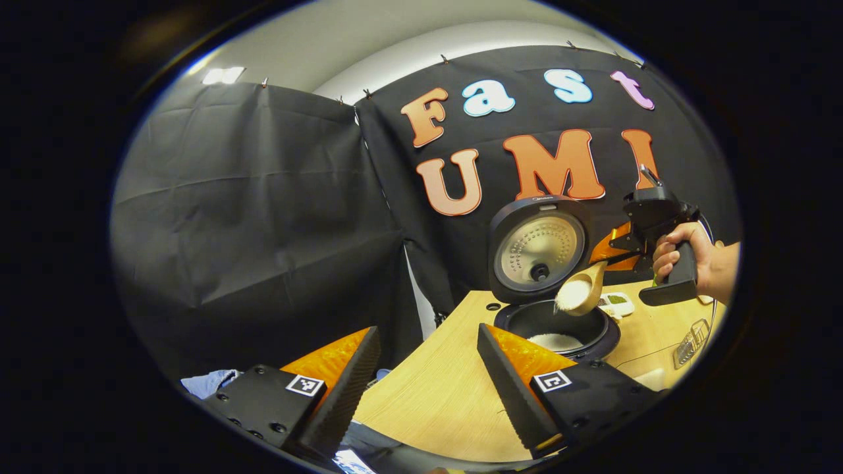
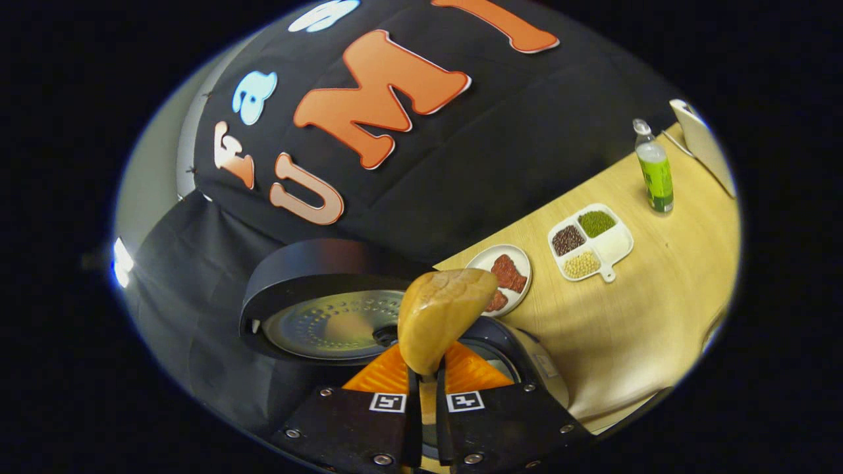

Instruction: Close the left gripper, press the button to open the rice cooker; take a wooden spoon from the chopstick holder with the right hand, scoop a spoonful of rice and pour it into the rice cooker, then put the wooden spoon back into the chopstick holder.

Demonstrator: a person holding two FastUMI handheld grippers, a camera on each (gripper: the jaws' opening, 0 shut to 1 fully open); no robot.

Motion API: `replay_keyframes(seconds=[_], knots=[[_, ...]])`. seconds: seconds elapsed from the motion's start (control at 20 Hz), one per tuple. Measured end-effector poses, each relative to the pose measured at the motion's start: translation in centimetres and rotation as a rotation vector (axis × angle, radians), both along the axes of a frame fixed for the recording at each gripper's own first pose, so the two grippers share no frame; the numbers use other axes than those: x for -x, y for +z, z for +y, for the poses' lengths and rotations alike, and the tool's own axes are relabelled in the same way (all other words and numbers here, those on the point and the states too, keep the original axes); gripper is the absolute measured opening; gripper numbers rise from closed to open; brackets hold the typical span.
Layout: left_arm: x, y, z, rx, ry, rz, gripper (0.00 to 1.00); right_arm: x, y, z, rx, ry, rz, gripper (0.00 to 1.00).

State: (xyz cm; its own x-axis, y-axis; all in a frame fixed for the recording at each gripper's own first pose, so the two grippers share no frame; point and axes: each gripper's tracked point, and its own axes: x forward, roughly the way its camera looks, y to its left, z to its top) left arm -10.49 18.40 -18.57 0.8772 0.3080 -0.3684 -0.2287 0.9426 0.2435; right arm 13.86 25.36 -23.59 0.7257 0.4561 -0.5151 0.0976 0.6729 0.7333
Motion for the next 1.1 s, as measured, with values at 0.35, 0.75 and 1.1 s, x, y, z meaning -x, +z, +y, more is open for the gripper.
replay_keyframes(seconds=[0.35, 0.75, 1.1], knots=[[-0.3, -0.2, -0.3, 0.001, -0.008, 0.003, 1.0, -1.0, 1.8, 0.0, 0.109, 0.032, -0.089, 0.08], [-0.1, -0.7, 0.3, 0.023, 0.02, 0.014, 0.92, -1.4, 3.0, -1.0, 0.191, 0.048, -0.144, 0.08], [0.2, -0.7, 0.1, 0.025, 0.027, 0.021, 1.0, -1.6, 3.3, -1.4, 0.261, 0.068, -0.183, 0.08]])
